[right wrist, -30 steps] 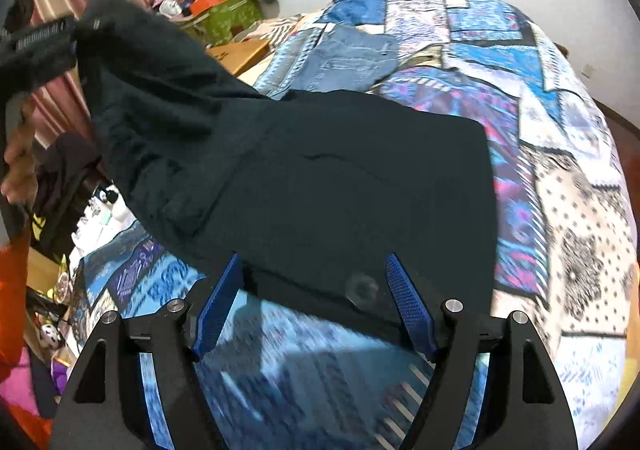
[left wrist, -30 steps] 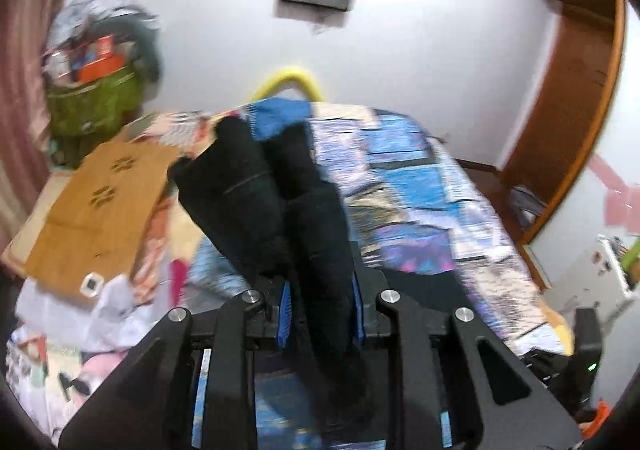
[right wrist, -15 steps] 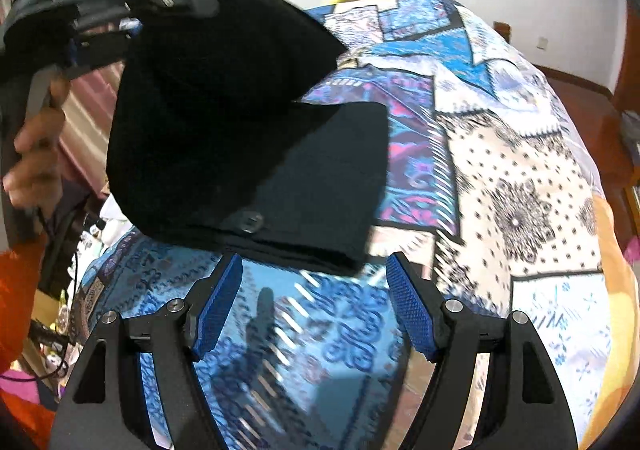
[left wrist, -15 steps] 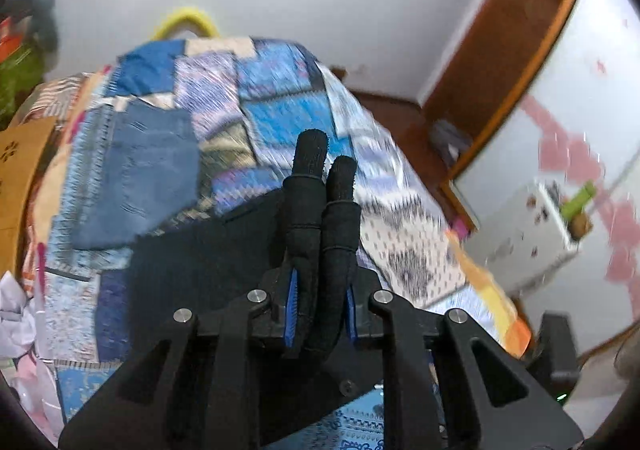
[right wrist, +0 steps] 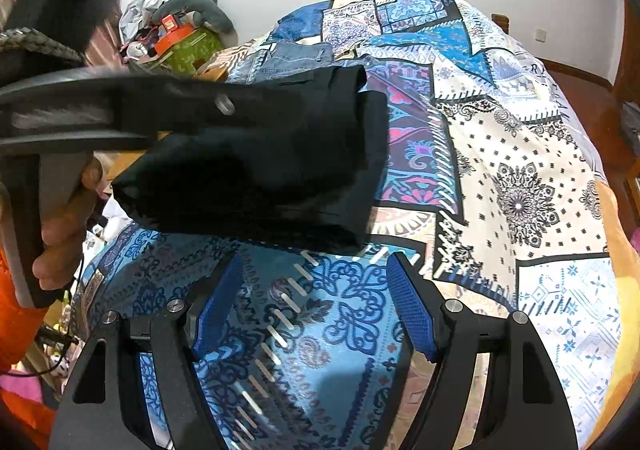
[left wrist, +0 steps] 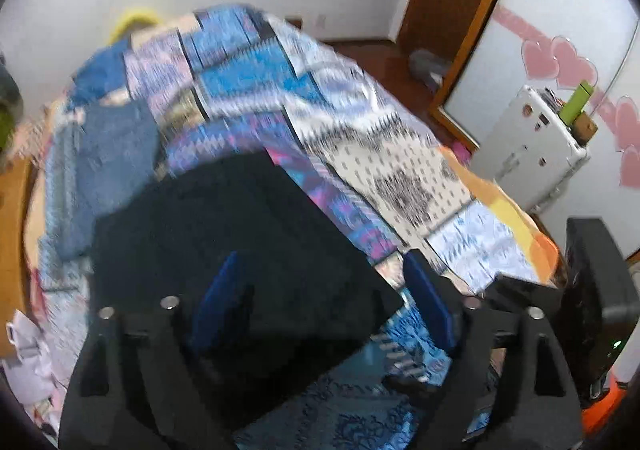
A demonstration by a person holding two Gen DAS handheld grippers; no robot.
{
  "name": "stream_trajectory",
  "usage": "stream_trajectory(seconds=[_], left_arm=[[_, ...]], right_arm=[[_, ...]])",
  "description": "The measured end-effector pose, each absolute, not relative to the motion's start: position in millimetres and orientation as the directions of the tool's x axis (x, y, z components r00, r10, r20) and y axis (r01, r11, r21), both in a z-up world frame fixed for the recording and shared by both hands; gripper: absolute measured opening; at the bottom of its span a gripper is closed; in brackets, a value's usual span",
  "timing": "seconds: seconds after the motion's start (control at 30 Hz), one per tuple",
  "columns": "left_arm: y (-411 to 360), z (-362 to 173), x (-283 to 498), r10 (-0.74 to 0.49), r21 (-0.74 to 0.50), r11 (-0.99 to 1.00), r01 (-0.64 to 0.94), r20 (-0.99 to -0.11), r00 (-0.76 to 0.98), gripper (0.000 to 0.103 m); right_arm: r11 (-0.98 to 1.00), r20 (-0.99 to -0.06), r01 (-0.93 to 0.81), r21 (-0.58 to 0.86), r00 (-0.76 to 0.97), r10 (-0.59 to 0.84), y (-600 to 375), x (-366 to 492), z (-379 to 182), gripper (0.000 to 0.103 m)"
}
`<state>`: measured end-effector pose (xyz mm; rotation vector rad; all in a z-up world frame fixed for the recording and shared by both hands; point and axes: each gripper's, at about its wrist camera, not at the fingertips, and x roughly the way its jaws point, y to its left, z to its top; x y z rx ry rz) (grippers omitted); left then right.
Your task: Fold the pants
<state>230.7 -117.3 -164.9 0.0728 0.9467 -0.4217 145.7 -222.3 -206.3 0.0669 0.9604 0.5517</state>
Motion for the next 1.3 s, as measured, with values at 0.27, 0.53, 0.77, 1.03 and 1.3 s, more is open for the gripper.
stream_trajectory(seconds=[0.27,0.53,0.77,1.03,1.3], left_arm=[[-68,-145,271,-0.110,0.068,0.968,0.244,-0.755,0.646,0.098],[-14,-187,354,0.119,0.245,0.961,0.127,-0.784,0.609,0.102],[23,-261,417,0.210,0.258,0.963,0.072,-0.894,0.397,0.102],[50,-291,394,0.087,0.104,0.994,0.038,-0.947,0.309,0.103],[66,-274,330,0.151,0.156,0.988,-0.011,-0.936,0.318,0.103]], right_arm=[[0.854,-0.766,-0.425,0.301,0.425,0.482,-214,150,-213,0.071],[0.849,-0.762,-0.436,0.298,0.427,0.487,-208,158,-212,0.071],[0.853,-0.756,-0.431,0.294,0.441,0.483,-212,167,-215,0.072],[0.870,-0.751,-0.383,0.312,0.461,0.472,-231,178,-220,0.072],[0.884,-0.731,-0.380,0.272,0.516,0.447,-244,164,-204,0.072]])
